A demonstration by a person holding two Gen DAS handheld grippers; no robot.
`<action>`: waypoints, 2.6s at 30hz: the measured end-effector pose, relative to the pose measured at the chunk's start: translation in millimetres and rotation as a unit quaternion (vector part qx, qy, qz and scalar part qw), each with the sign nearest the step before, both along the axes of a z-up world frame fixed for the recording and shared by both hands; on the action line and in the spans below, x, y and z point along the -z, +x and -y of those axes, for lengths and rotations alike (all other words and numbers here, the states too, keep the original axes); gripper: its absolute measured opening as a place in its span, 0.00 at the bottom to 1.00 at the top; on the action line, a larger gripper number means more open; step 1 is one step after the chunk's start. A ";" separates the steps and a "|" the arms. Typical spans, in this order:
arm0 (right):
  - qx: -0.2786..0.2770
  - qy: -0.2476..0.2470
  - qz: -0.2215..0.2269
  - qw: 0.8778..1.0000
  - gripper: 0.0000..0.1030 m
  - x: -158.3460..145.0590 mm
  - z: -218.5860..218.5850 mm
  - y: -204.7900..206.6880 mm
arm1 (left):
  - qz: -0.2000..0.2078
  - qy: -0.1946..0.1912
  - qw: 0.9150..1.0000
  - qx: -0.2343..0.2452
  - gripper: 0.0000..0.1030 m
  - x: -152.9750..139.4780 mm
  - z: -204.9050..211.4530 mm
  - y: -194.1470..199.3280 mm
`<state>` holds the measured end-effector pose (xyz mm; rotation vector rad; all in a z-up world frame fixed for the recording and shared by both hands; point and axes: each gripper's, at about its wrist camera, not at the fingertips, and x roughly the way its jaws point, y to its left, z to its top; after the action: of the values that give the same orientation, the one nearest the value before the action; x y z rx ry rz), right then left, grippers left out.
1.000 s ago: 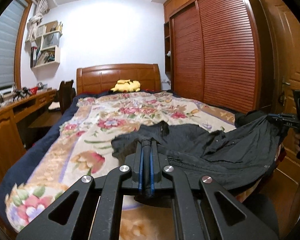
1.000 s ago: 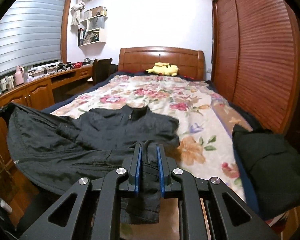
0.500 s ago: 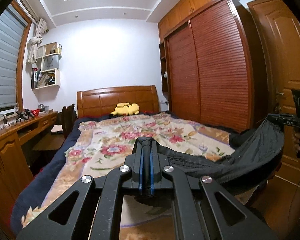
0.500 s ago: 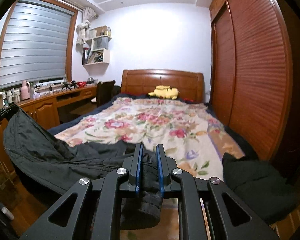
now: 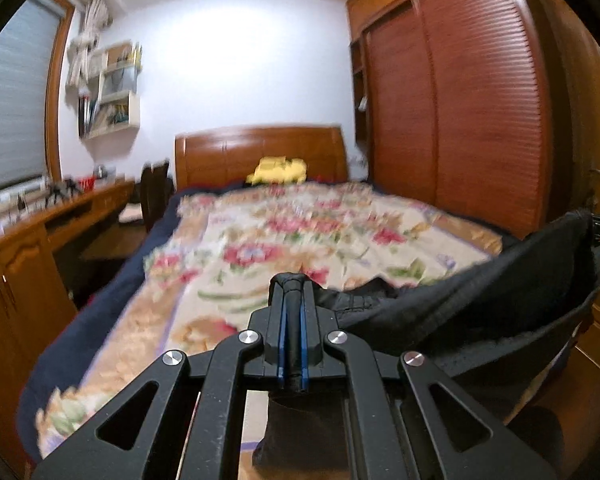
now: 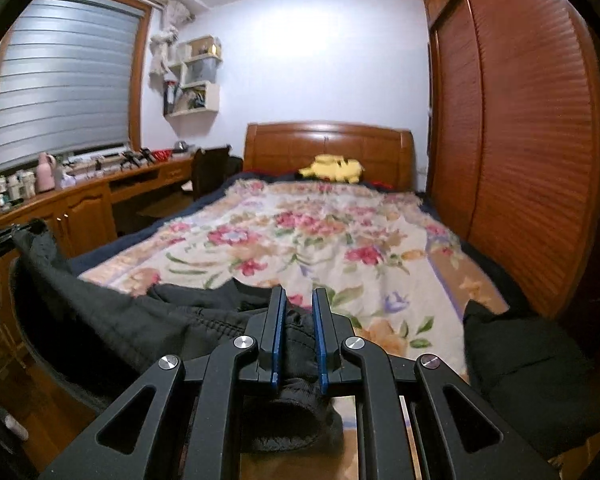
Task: Fold large clothes
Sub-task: 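Grasp the hem with both grippers and lift it up toward the collar, then lay the hem over the collar with both grippers and release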
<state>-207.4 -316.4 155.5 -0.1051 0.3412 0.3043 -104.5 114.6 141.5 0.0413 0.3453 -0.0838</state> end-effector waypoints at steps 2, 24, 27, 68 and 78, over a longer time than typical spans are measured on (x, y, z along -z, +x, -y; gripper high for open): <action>0.010 -0.006 -0.015 1.000 0.13 13.4 -3.0 26.9 | -0.023 0.000 1.000 -0.011 0.05 17.8 -2.3 24.6; 0.034 -0.055 -0.144 0.987 0.13 96.7 -52.4 266.8 | -0.169 -0.011 0.985 -0.030 0.07 120.4 -7.7 186.2; 0.040 -0.057 -0.140 0.988 0.13 88.0 -61.5 304.6 | -0.161 -0.009 0.986 -0.040 0.07 112.6 -8.8 209.0; 0.061 -0.082 -0.148 0.984 0.60 100.1 -74.5 356.2 | -0.117 -0.054 0.992 0.004 0.83 135.7 29.6 118.2; 0.073 -0.031 -0.261 0.962 0.60 132.2 -56.9 432.5 | -0.145 -0.057 0.988 0.014 0.83 159.9 20.2 125.4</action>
<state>225.1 -259.6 23.3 -0.0586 0.8797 0.1712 20.9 94.4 -18.4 -0.0804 0.6306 -0.1374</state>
